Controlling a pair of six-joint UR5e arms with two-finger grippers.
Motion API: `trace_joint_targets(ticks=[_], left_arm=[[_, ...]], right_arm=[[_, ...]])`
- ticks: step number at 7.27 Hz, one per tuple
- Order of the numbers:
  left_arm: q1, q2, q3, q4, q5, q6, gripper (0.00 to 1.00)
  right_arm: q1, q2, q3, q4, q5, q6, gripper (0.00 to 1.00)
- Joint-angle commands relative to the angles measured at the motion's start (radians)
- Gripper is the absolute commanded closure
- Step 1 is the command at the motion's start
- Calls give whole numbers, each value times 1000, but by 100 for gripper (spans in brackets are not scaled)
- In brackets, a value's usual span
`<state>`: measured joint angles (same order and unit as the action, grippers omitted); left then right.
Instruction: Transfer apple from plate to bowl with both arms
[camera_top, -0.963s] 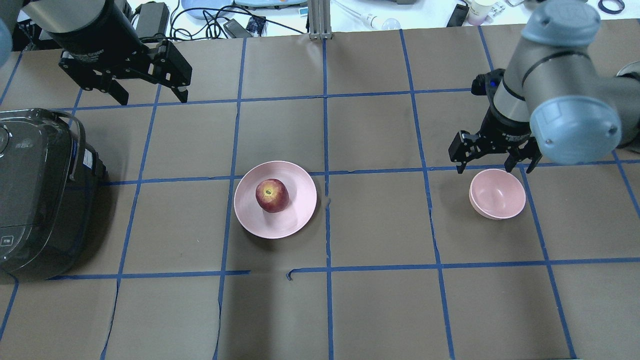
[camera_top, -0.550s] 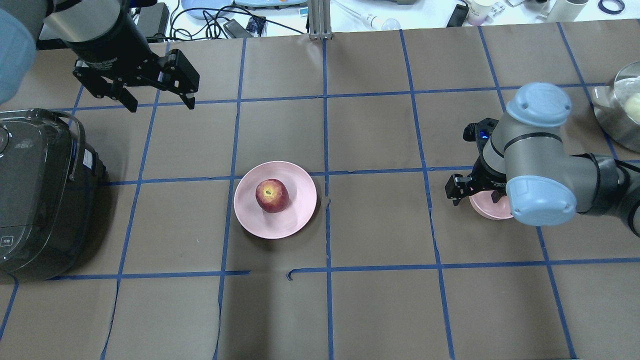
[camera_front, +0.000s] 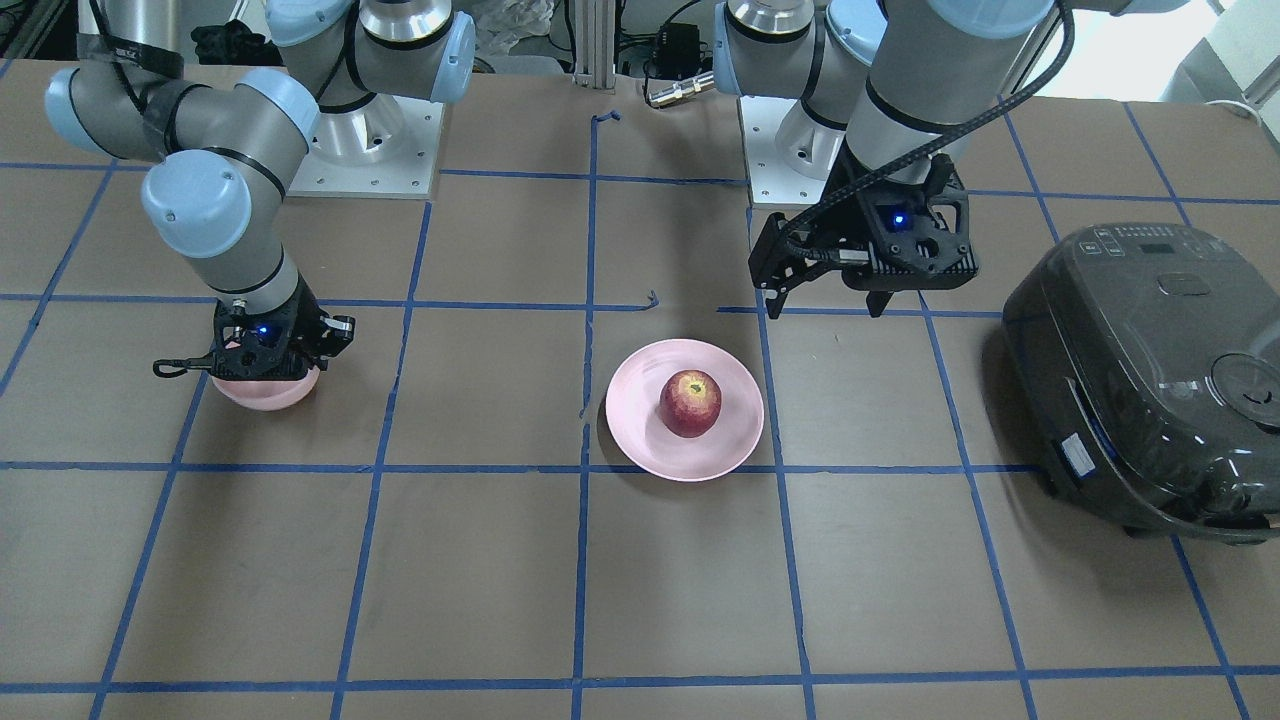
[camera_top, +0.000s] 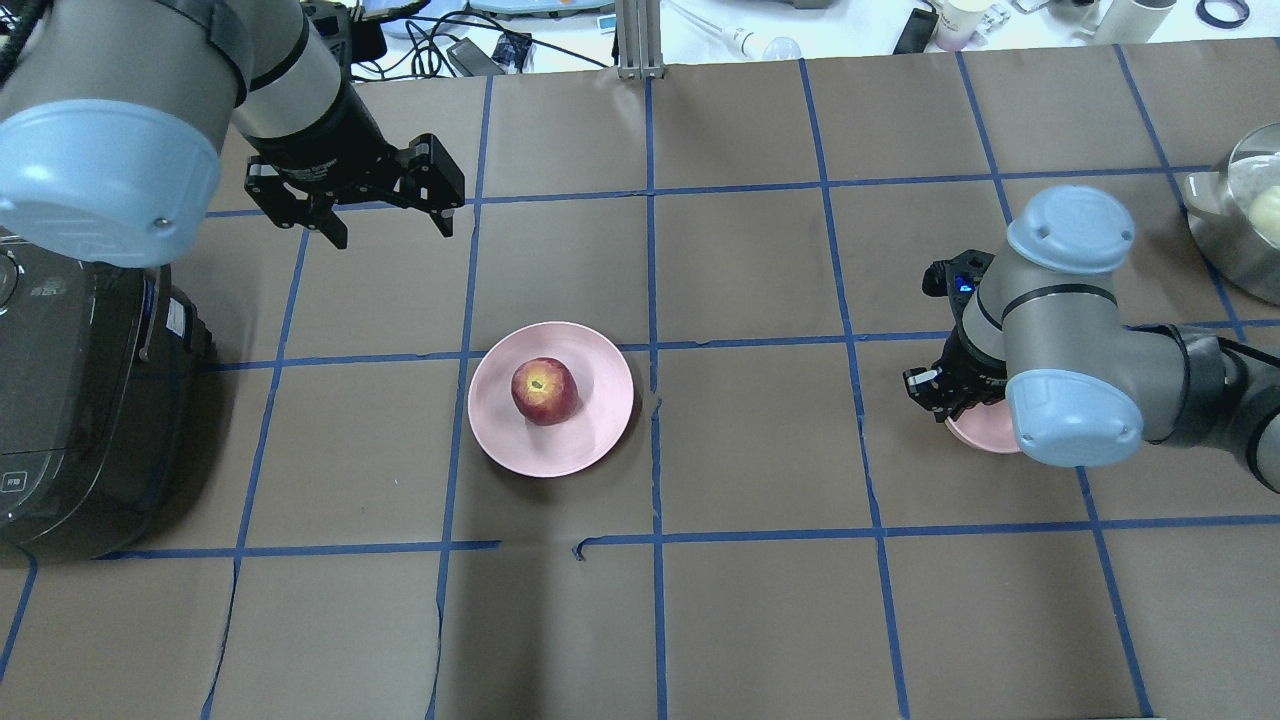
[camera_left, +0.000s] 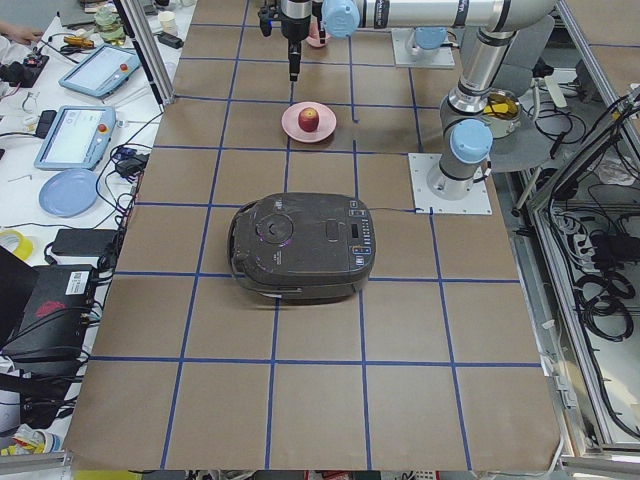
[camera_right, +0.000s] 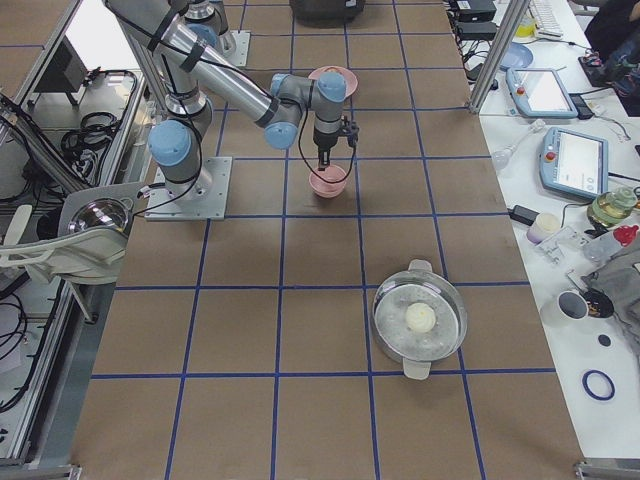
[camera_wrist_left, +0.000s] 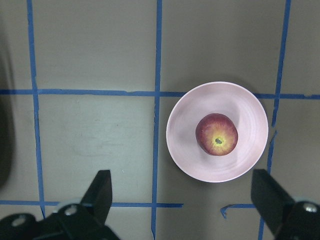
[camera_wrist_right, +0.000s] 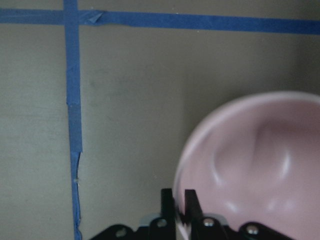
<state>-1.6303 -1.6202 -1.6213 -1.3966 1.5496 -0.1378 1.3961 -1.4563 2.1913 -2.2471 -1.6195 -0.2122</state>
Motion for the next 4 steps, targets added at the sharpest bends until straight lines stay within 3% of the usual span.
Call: trace_joint_targets(ticks=[1,3,4], left_arm=[[-34,-45,-46,48,-2,-35,2],[-95,-91,-110,172,10,-137,1],[-103,-115,-145,206,10,-155,1]], right_arm=[[12,-12,-19,4,-22,3,100],[125,-7,-126,70,-23,28,100],[206,14,-195,110,-11,133,100]])
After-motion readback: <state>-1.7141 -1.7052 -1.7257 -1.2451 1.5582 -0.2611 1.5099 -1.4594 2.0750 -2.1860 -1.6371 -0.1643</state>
